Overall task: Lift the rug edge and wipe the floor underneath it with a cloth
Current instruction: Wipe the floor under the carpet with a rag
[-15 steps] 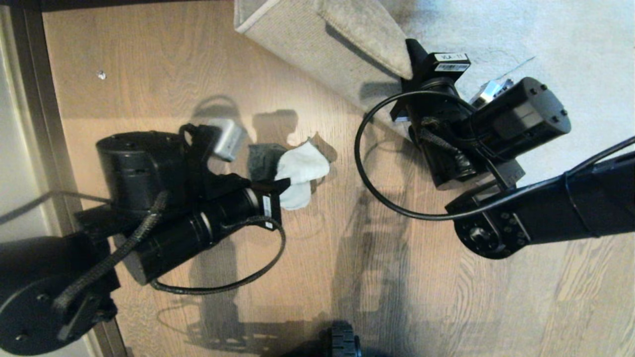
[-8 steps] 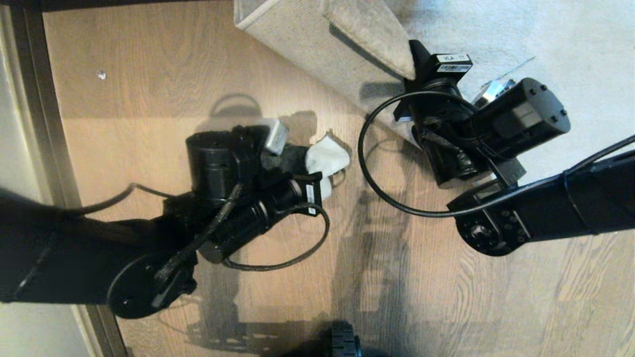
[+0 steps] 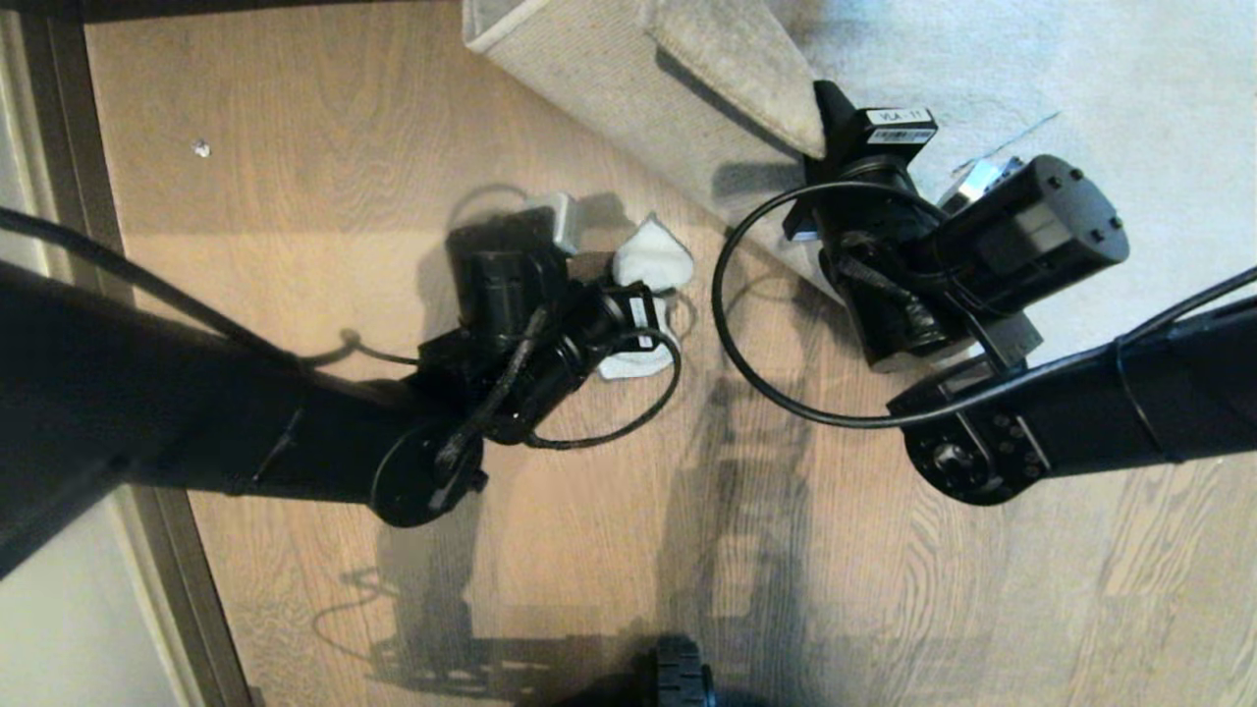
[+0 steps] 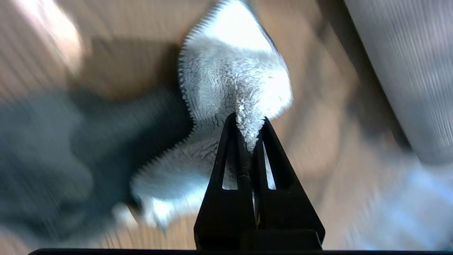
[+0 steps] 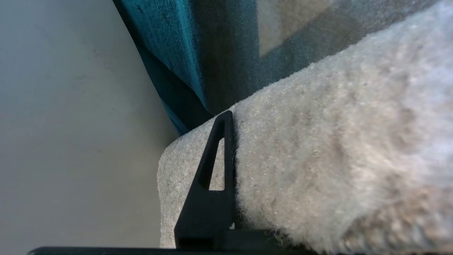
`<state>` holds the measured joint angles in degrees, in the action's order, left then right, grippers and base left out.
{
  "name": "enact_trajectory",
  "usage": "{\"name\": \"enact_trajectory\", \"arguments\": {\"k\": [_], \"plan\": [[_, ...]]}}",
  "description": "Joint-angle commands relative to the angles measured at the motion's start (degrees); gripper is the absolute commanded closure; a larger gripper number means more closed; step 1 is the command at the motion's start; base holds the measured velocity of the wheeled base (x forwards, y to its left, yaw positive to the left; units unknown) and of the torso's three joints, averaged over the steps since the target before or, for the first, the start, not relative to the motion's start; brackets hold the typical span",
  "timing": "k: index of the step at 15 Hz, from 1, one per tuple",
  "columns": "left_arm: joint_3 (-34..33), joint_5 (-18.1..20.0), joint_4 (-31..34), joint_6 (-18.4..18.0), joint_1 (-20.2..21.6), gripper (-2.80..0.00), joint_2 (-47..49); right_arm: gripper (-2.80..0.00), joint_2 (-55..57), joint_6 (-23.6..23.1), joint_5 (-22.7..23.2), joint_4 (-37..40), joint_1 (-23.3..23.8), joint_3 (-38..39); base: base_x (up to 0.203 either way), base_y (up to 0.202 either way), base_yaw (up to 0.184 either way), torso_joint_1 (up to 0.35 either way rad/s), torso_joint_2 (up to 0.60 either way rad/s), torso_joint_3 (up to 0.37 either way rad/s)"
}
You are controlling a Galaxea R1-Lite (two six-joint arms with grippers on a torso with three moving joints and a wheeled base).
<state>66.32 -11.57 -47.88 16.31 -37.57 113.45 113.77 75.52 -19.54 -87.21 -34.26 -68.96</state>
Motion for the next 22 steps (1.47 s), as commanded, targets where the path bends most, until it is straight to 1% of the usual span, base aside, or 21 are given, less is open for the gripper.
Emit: {"name": "enact_trajectory", "arguments": {"k": [1,3,5,7,10,13,15,18,20,22], "plan": [[1.40,-0.20,-5.21,0.00,2.71,0.00,2.50,0.00,0.12,0.46,-0.07,-2.74,0.07,0.06,0.000,0.000,0.000,0.000,0.00,0.000],[1.44,-0.21,-6.56,-0.13,4.86,0.00,2.26,0.00,0.15,0.50,-0.06,-2.74,0.07,0.06,0.000,0.000,0.000,0.000,0.00,0.000],[1.44,-0.21,-6.70,-0.33,7.39,0.00,1.20,0.00,0.22,0.50,-0.06,-2.74,0.07,0.23,0.000,0.000,0.000,0.000,0.00,0.000],[1.37,-0.21,-6.70,-1.27,10.14,0.00,-0.31,0.00,0.22,0.50,-0.06,-2.74,0.07,0.32,0.000,0.000,0.000,0.000,0.00,0.000],[0.66,-0.21,-6.60,-1.46,14.42,0.00,-3.07,0.00,0.31,0.50,0.03,-2.74,0.07,0.67,0.000,0.000,0.000,0.000,0.00,0.000],[-2.98,-0.04,-6.46,-1.46,18.89,0.00,-6.82,0.00,0.31,0.68,0.12,-2.74,0.06,0.76,0.000,0.000,0.000,0.000,0.00,0.000],[-7.44,0.18,-6.58,-1.46,20.84,0.00,-9.90,0.00,0.31,0.68,0.12,-2.74,0.00,0.76,0.000,0.000,0.000,0.000,0.00,0.000],[-18.52,0.37,-6.64,-1.47,22.38,0.00,-16.20,0.00,0.31,0.68,0.12,-2.74,-0.02,0.76,0.000,0.000,0.000,0.000,0.00,0.000],[-26.54,0.45,-6.68,-1.57,22.25,0.00,-20.81,0.00,0.22,0.68,0.12,-2.74,-0.02,1.02,0.000,0.000,0.000,0.000,0.00,0.000],[-33.87,0.45,-6.70,-1.72,21.09,0.00,-25.31,0.00,0.22,0.68,0.12,-2.74,-0.02,1.02,0.000,0.000,0.000,0.000,0.00,0.000]]}}
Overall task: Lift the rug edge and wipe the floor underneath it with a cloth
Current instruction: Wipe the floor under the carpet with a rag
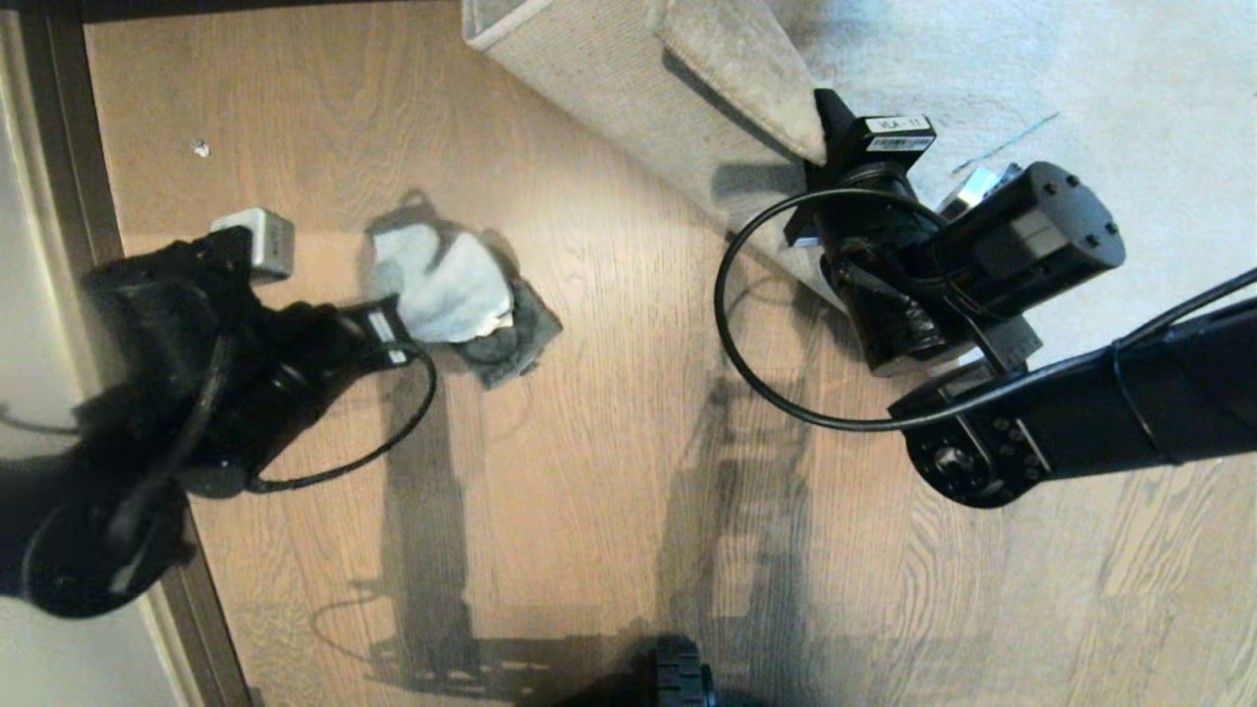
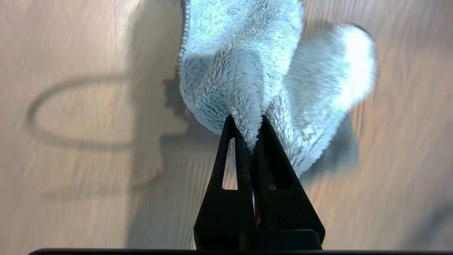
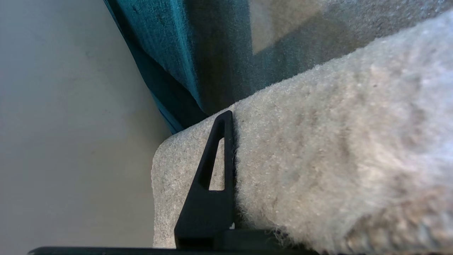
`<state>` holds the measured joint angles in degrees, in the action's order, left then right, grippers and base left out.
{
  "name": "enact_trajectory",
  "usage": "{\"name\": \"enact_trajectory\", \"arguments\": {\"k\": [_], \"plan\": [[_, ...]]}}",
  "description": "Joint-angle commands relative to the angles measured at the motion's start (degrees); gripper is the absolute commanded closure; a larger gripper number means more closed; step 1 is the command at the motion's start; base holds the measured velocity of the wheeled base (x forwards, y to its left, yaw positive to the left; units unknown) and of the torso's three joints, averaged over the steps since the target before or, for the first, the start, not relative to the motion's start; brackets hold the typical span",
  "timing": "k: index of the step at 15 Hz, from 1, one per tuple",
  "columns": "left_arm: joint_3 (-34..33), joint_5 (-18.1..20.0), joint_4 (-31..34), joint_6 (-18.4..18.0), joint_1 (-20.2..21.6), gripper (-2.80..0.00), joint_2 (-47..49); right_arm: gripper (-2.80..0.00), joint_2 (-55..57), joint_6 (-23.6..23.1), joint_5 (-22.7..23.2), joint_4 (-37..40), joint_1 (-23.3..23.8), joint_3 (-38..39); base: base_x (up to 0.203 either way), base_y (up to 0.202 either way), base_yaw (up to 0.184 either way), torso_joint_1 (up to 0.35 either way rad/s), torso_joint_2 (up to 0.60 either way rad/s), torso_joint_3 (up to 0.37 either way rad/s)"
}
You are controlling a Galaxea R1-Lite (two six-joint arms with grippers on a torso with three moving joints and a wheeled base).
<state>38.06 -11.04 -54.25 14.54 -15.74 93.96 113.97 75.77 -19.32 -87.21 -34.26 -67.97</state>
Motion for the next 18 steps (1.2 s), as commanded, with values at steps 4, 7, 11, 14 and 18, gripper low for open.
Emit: {"name": "enact_trajectory", "arguments": {"k": [4,7,11,14,18], "plan": [[-17.77,-0.11,-0.28,-1.11,-6.61,0.00,-12.99,0.00,0.03,0.43,-0.02,-2.74,-0.02,0.03,0.000,0.000,0.000,0.000,0.00,0.000],[-22.82,-0.09,0.05,-2.01,-15.08,0.00,-16.22,0.00,0.11,0.43,-0.02,-2.74,-0.02,0.12,0.000,0.000,0.000,0.000,0.00,0.000],[-22.37,-0.10,0.92,-2.06,-26.28,0.00,-14.43,0.00,0.46,0.43,-0.02,-2.74,-0.02,0.12,0.000,0.000,0.000,0.000,0.00,0.000],[-17.58,-0.06,2.22,-2.01,-31.42,0.00,-7.71,0.00,0.90,0.43,-0.10,-2.74,0.07,0.12,0.000,0.000,0.000,0.000,0.00,0.000],[-6.58,0.04,2.37,-2.00,-32.02,0.00,3.20,0.00,0.90,0.43,-0.19,-2.74,0.07,0.12,0.000,0.000,0.000,0.000,0.00,0.000]]}}
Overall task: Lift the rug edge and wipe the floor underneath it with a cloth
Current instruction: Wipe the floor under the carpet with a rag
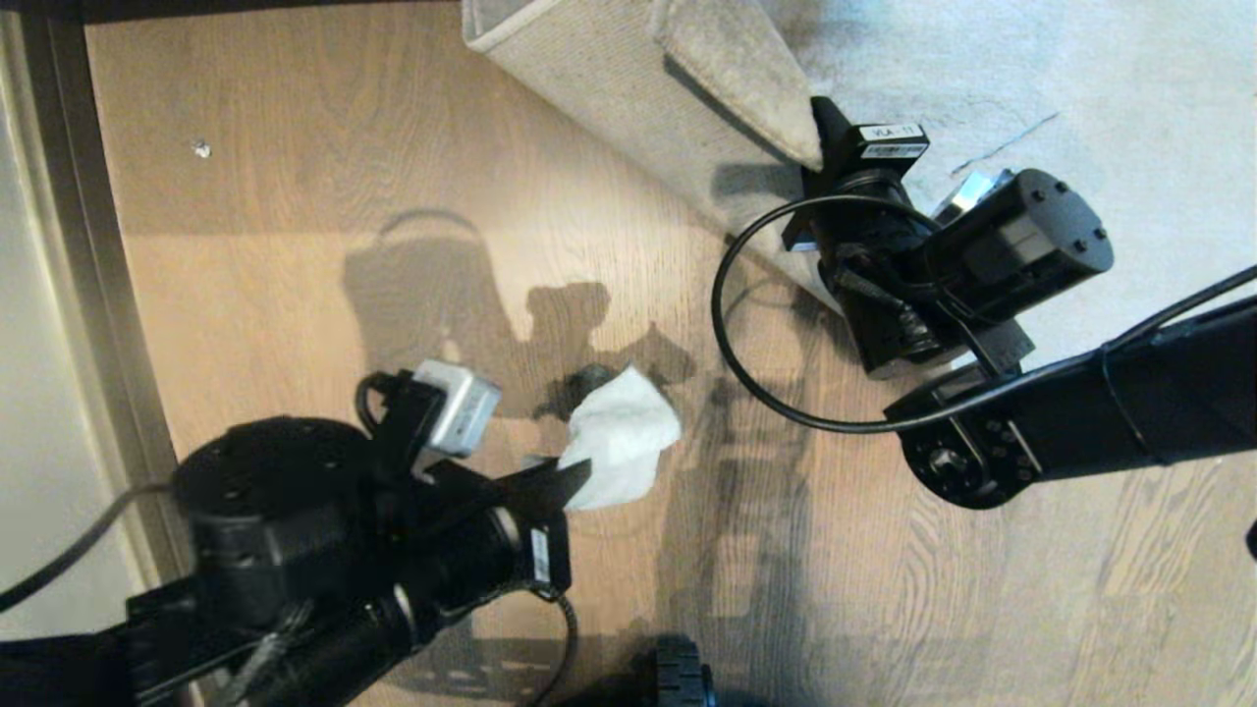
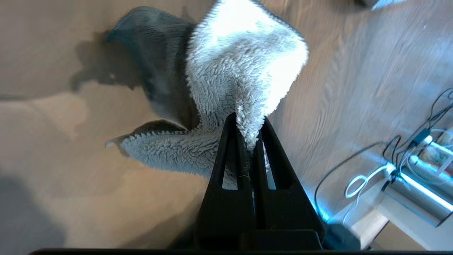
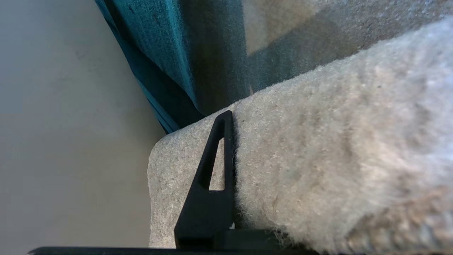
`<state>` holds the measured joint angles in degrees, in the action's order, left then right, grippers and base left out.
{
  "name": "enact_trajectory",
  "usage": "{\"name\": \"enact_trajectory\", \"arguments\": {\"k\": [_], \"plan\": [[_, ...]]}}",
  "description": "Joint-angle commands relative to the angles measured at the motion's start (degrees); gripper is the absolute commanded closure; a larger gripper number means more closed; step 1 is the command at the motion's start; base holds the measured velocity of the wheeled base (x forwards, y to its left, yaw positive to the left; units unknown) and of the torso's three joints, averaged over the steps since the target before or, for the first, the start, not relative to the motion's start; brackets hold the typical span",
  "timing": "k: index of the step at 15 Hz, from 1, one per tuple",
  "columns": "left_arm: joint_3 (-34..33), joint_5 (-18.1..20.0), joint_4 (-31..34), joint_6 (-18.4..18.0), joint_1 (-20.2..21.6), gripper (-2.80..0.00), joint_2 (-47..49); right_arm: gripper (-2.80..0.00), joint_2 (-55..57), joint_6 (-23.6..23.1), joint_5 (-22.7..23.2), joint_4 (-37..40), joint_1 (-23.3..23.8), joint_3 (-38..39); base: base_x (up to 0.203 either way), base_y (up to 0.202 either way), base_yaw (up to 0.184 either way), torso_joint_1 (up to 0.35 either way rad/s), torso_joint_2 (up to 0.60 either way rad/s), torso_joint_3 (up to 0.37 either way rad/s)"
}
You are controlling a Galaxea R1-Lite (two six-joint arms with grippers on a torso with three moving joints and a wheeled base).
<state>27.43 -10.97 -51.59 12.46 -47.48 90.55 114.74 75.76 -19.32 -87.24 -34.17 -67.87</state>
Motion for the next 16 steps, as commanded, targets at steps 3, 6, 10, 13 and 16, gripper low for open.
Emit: {"name": "enact_trajectory", "arguments": {"k": [3,6,10,13,16], "plan": [[14.53,-0.07,-0.77,0.34,-0.32,0.00,14.52,0.00,0.05,0.26,-0.28,-2.72,0.34,0.97,0.000,0.000,0.000,0.000,0.00,0.000],[26.49,-0.55,-1.25,2.00,0.14,0.00,20.92,0.00,-0.13,0.17,-0.45,-2.72,1.00,1.74,0.000,0.000,0.000,0.000,0.00,0.000],[34.26,-1.52,-6.16,3.84,6.81,0.00,26.14,0.00,-0.39,0.09,-0.45,-2.72,1.56,1.95,0.000,0.000,0.000,0.000,0.00,0.000],[33.77,-1.60,-9.42,3.94,12.90,0.00,24.64,0.00,-0.83,0.09,-0.39,-2.72,2.09,2.03,0.000,0.000,0.000,0.000,0.00,0.000],[32.23,-1.60,-9.99,3.89,20.48,0.00,20.34,0.00,-0.92,0.17,-0.37,-2.72,2.00,2.03,0.000,0.000,0.000,0.000,0.00,0.000]]}}
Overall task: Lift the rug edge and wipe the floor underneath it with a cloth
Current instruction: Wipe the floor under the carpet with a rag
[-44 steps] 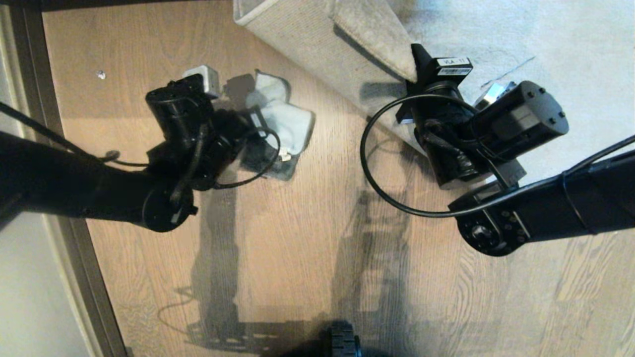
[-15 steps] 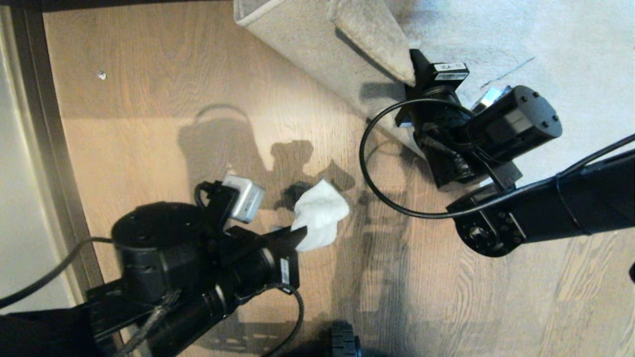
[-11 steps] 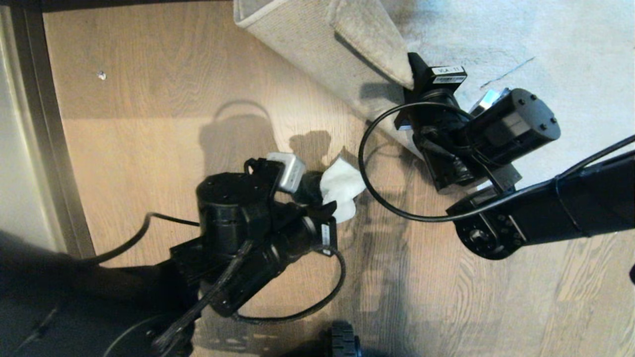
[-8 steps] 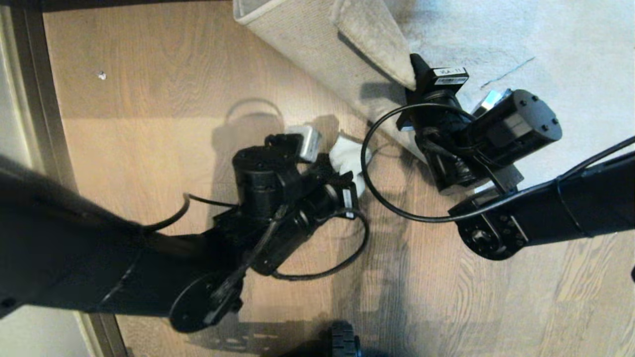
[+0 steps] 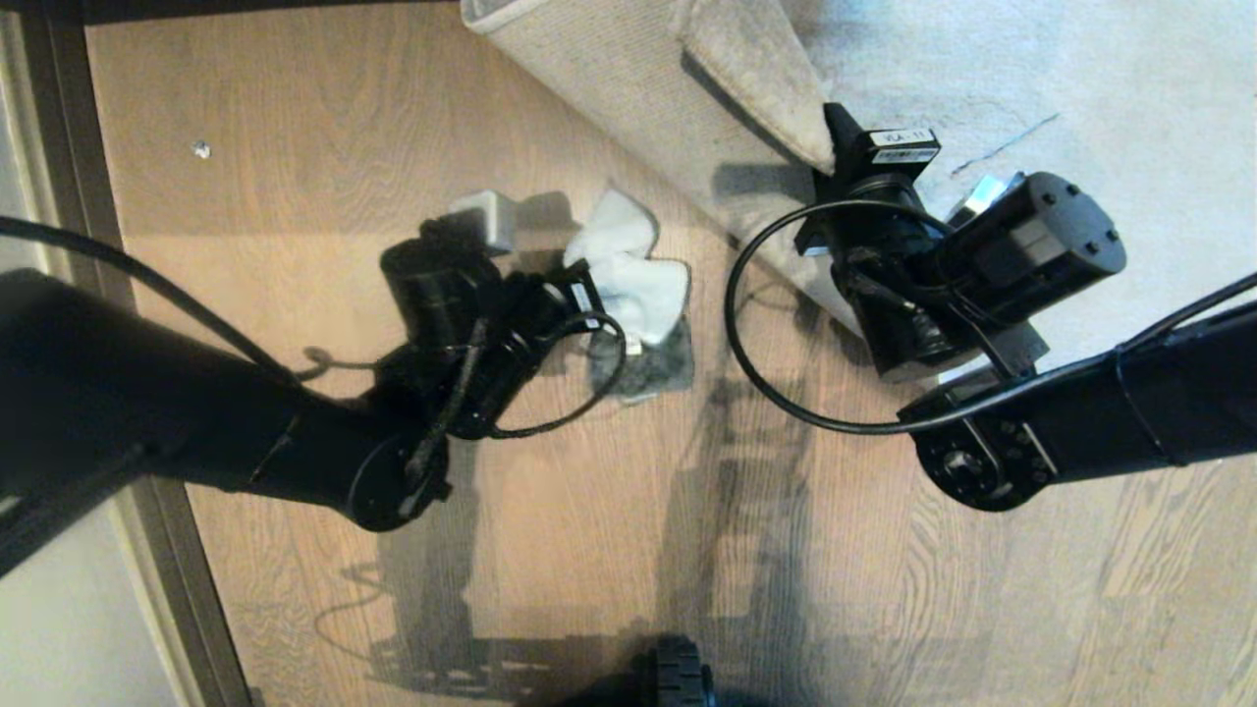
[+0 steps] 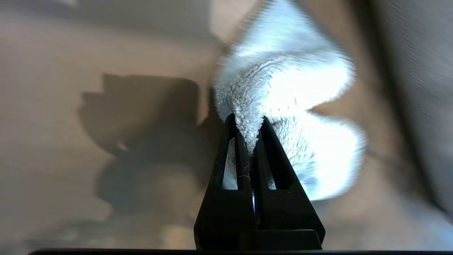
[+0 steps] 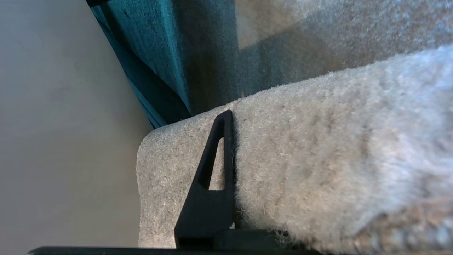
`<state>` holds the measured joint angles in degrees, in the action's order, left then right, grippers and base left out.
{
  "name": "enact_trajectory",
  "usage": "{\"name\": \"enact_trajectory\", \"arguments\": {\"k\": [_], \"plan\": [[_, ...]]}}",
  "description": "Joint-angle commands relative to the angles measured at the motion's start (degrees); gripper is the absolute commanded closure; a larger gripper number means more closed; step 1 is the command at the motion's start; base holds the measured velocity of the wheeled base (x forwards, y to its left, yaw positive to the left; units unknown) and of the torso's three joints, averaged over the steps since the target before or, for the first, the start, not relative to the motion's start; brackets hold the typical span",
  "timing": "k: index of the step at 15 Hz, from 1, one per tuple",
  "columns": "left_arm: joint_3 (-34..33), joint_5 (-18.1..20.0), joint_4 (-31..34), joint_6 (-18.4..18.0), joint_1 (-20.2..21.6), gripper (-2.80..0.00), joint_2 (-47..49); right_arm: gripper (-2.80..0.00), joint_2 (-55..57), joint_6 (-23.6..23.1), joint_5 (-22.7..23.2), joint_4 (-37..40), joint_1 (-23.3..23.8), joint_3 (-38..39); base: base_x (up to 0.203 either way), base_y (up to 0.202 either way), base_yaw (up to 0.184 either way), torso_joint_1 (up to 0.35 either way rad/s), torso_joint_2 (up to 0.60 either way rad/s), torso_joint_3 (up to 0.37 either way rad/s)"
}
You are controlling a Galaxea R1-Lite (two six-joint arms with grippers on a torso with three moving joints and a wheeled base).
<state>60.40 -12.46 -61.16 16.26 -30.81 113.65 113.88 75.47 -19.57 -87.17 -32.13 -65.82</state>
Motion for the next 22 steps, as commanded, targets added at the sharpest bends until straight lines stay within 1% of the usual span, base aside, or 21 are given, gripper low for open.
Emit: {"name": "enact_trajectory", "arguments": {"k": [1,4,6,7,9,11,13,15,16,18,19,20,21,22], "plan": [[-1.59,-0.07,-0.44,0.09,6.95,0.00,-4.71,0.00,-0.07,0.47,-0.12,-2.78,-0.03,-0.01,0.000,0.000,0.000,0.000,0.00,0.000],[-6.62,0.29,-0.45,0.09,14.74,0.00,-11.50,0.00,-0.58,0.48,-0.03,-2.78,0.05,0.25,0.000,0.000,0.000,0.000,0.00,0.000],[-12.41,0.40,-0.45,0.09,18.07,0.00,-16.51,0.00,-1.19,0.80,0.07,-2.78,0.05,1.46,0.000,0.000,0.000,0.000,0.00,0.000],[-16.82,0.48,-0.45,0.09,18.83,0.00,-19.33,0.00,-1.36,0.83,0.14,-2.78,-0.03,2.04,0.000,0.000,0.000,0.000,0.00,0.000],[-26.47,0.98,-0.38,0.08,19.06,0.00,-25.63,0.00,-1.74,0.91,0.23,-2.78,0.05,2.27,0.000,0.000,0.000,0.000,0.00,0.000],[-36.14,2.87,0.13,-0.02,18.60,0.00,-33.94,0.00,-1.74,0.99,0.23,-2.78,0.05,2.54,0.000,0.000,0.000,0.000,0.00,0.000],[-42.53,4.63,2.27,-0.78,16.87,0.00,-40.55,0.00,-1.74,0.99,0.23,-2.78,0.05,2.75,0.000,0.000,0.000,0.000,0.00,0.000],[-47.14,5.37,6.37,-1.90,10.44,0.00,-45.38,0.00,-1.47,0.99,0.23,-2.78,0.05,2.80,0.000,0.000,0.000,0.000,0.00,0.000],[-48.51,5.49,8.77,-2.45,5.88,0.00,-47.12,0.00,-1.40,0.99,0.23,-2.78,0.05,2.89,0.000,0.000,0.000,0.000,0.00,0.000],[-49.74,5.60,14.54,-4.07,-4.63,0.00,-49.40,0.00,-1.12,0.99,0.23,-2.78,0.05,2.89,0.000,0.000,0.000,0.000,0.00,0.000],[-49.89,5.61,17.79,-4.81,-10.73,0.00,-49.85,0.00,-0.94,0.99,0.23,-2.78,0.05,2.89,0.000,0.000,0.000,0.000,0.00,0.000],[-49.87,5.61,20.26,-5.25,-15.63,0.00,-49.70,0.00,-0.86,0.99,0.23,-2.78,0.05,2.89,0.000,0.000,0.000,0.000,0.00,0.000],[-49.66,5.61,22.29,-5.62,-20.00,0.00,-48.63,0.00,-0.86,0.99,0.23,-2.78,0.06,2.89,0.000,0.000,0.000,0.000,0.00,0.000],[-48.98,5.64,23.41,-5.84,-22.59,0.00,-45.81,0.00,-0.86,0.99,0.23,-2.78,0.07,2.89,0.000,0.000,0.000,0.000,0.00,0.000]]}}
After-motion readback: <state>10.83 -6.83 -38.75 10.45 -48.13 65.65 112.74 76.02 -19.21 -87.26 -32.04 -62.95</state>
